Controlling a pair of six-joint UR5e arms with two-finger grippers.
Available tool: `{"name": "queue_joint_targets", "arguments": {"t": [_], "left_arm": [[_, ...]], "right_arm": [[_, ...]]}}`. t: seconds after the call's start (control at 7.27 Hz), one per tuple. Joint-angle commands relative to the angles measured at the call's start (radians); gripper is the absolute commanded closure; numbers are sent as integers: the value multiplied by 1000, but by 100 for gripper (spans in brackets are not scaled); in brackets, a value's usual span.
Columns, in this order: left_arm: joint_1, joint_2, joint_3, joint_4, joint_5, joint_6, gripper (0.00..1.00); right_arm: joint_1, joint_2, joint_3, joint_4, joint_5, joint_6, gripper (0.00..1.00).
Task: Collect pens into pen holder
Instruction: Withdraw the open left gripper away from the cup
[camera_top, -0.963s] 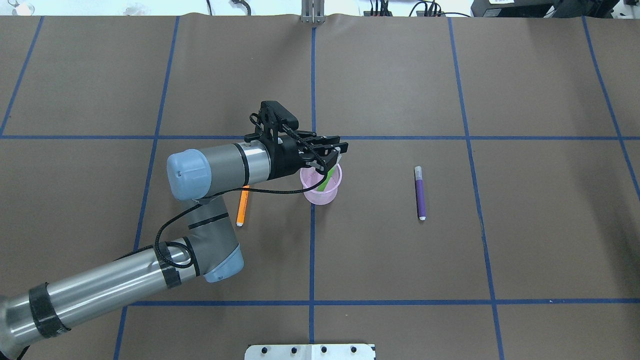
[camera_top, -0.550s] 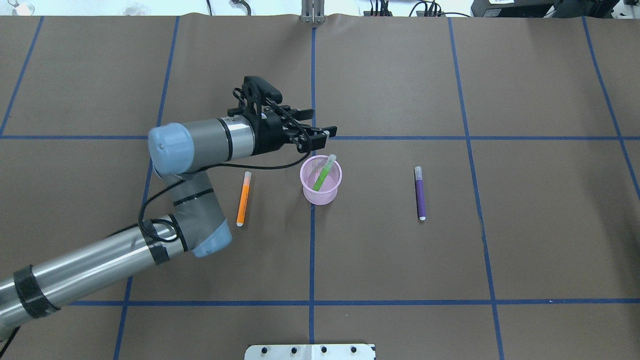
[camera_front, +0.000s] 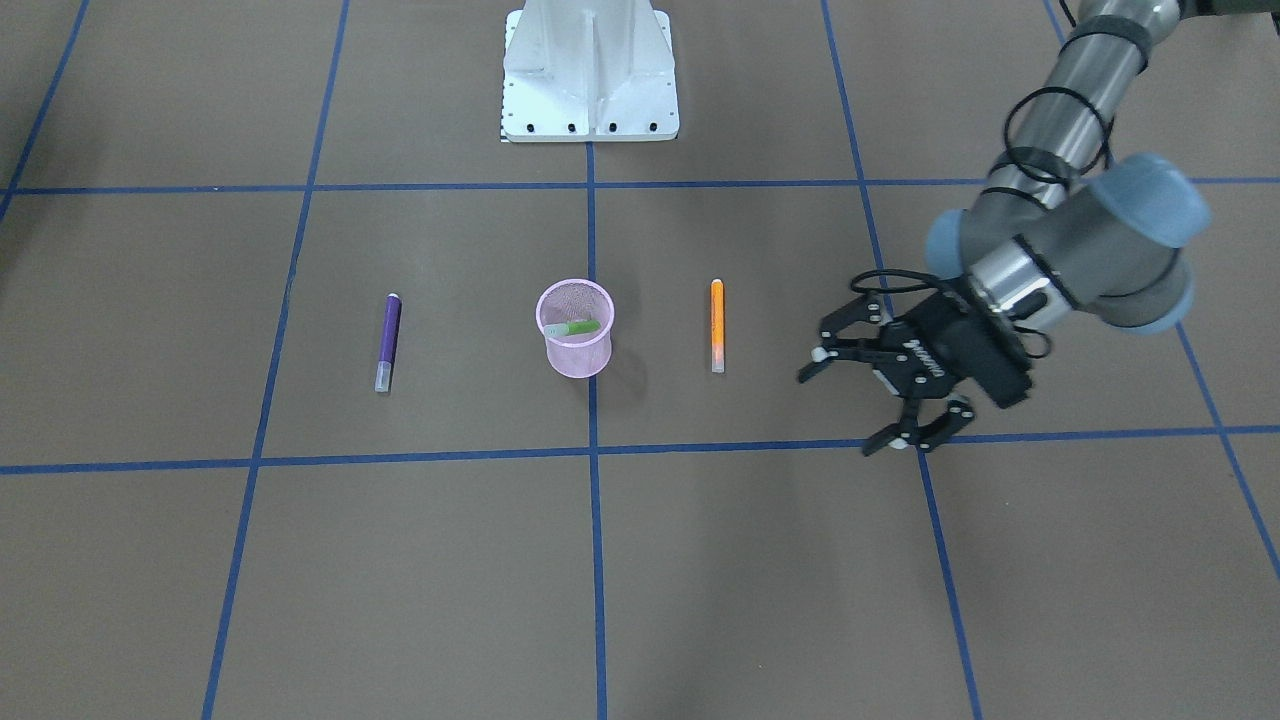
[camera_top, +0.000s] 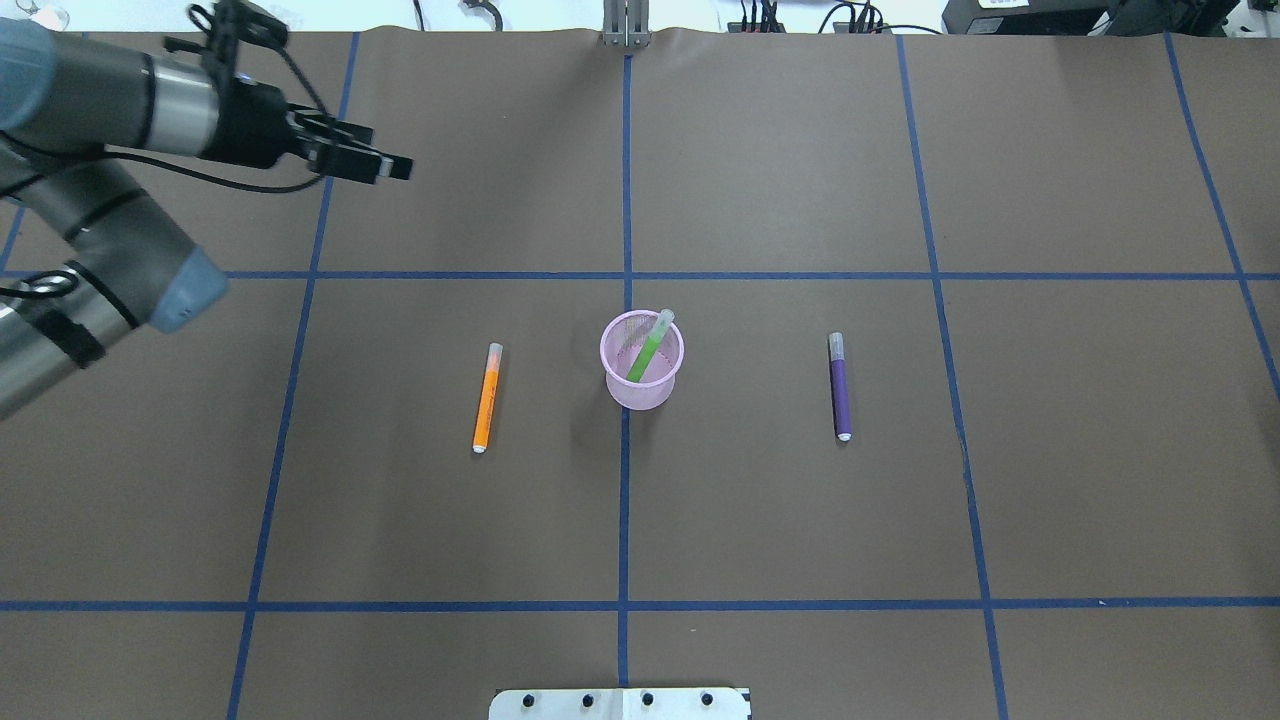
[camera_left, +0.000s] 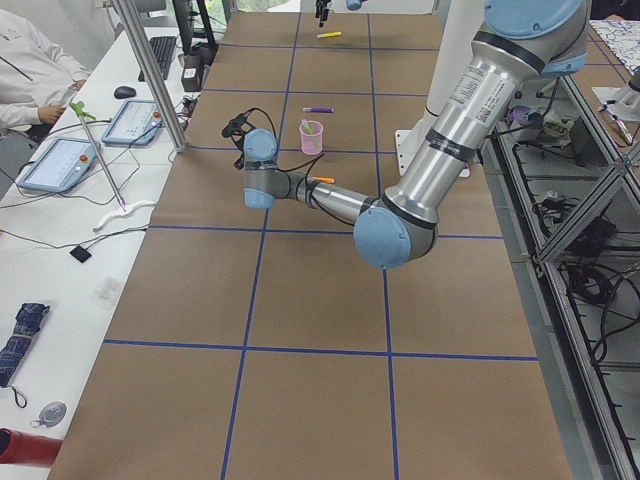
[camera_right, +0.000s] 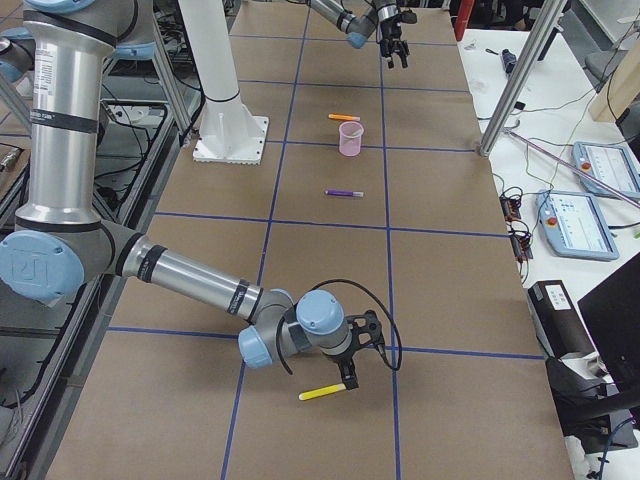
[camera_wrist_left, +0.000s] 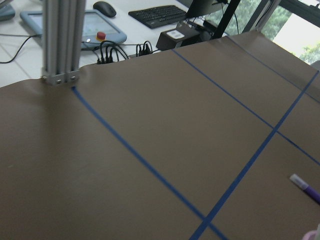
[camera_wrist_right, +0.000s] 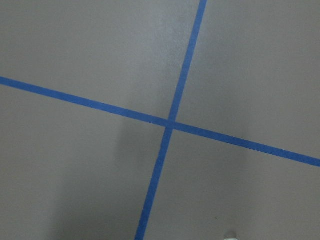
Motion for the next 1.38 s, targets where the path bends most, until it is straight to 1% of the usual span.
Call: {"name": "queue_joint_targets", "arguments": {"t": [0.0,0.14,0.28,0.69,0.96,1.1,1.24], "left_arm": [[-106,65,-6,-34,-136,5,0],[-106,69,-6,-37,-136,5,0],[-106,72,-8,-39,-136,5,0],[-106,73,-12,-39,-136,5,0],[-104,73,-12,-39,-136,5,0],[-103,73,-12,-39,-133,5,0],[-101,73,-12,-39,-132,5,0]], "right_arm": [[-1,-6,-106,124,-43,10,4],[-1,-8,-109,124,-46,21,11],[-3,-8,-120,126,-55,31,14],[-26,-2,-123,121,-61,36,13],[-82,9,-123,123,-84,36,14],[-87,8,-133,124,-83,36,17],[-89,8,-143,124,-83,36,23]]}}
